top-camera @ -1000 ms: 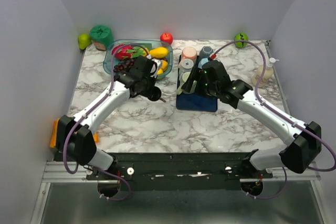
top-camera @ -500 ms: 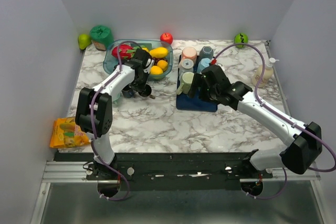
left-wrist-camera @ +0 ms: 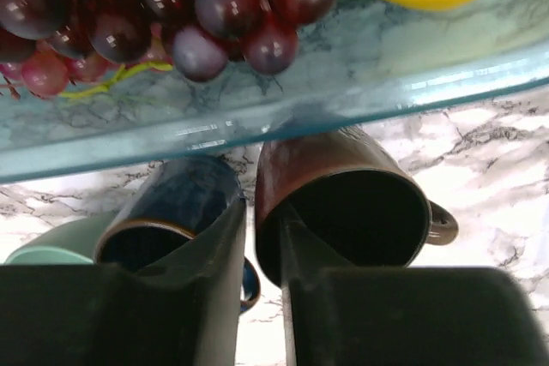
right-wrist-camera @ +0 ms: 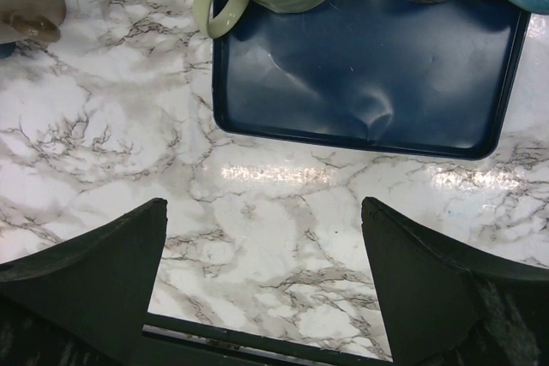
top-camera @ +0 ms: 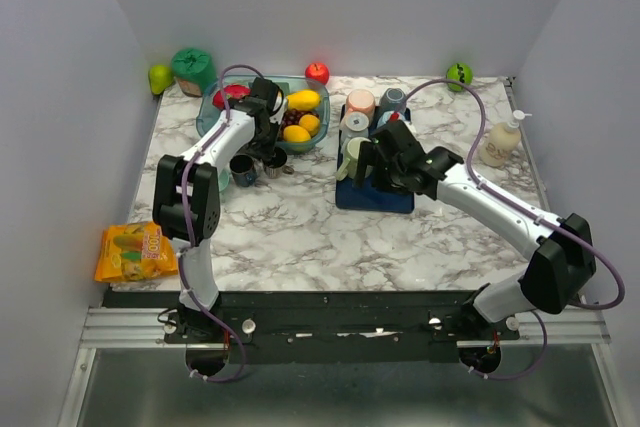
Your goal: Turn the mug right side up
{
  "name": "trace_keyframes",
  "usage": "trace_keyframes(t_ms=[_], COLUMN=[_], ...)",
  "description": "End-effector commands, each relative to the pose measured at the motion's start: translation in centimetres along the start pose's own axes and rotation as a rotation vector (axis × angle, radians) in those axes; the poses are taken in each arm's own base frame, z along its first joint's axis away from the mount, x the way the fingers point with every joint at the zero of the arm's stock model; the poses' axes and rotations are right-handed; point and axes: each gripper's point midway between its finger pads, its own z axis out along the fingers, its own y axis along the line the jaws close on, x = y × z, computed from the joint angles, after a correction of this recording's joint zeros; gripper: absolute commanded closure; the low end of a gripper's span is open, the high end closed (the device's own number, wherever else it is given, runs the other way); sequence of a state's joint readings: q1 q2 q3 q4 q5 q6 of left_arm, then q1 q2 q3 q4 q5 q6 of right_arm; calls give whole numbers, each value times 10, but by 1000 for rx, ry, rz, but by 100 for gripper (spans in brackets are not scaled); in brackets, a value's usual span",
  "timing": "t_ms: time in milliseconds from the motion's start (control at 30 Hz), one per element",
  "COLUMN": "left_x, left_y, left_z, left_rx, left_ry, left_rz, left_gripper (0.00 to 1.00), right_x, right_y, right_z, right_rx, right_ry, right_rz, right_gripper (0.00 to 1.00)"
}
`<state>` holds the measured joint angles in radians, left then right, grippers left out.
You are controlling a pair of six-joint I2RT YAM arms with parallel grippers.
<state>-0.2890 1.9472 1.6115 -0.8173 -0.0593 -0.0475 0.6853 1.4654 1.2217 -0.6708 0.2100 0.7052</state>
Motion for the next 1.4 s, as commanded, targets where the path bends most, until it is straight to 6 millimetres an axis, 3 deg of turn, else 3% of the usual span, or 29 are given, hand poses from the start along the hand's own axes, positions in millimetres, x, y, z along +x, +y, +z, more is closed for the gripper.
trace_keyframes(t_ms=[0, 267, 433, 533, 667, 733, 800, 833, 1067, 1167, 1367], left_x=[-4, -14, -33, -41, -42, -46, -40, -41, -15, 6, 22], left_y=[-2, 0, -4, -3, -1, -2, -3, -7, -18, -22, -23], left_z=[1, -12, -52, -75, -102, -125, -133, -150, -187, -186, -199], left_rx=[31, 26, 56, 56, 50, 62, 72, 98, 178, 200, 212], left_ry=[19, -20, -136, -207, -275, -345, -366, -415, -502, -496, -539], left_rz=[2, -17, -25, -38, -64, -91, -101, -105, -135, -139, -153], left_gripper=[69, 50, 49, 43, 37, 34, 29, 27, 2, 1, 1], right_x=[-5, -8, -13, -16, -25, -31, -25, -26, -26, -32, -34], right_y=[-2, -3, -4, -5, -2, -4, -13, -10, -5, 0, 3], right_z=[2, 3, 5, 10, 23, 34, 48, 52, 96, 107, 115], right_rx=[27, 39, 55, 72, 95, 147, 224, 222, 315, 341, 349], right_ry=[8, -2, -16, -31, -61, -79, -68, -74, -87, -103, -121], right_rz=[-21, -28, -36, -40, -35, 9, 58, 102, 201, 200, 238], right_gripper=[0, 0, 0, 0, 0, 0, 0, 0, 0, 0, 0])
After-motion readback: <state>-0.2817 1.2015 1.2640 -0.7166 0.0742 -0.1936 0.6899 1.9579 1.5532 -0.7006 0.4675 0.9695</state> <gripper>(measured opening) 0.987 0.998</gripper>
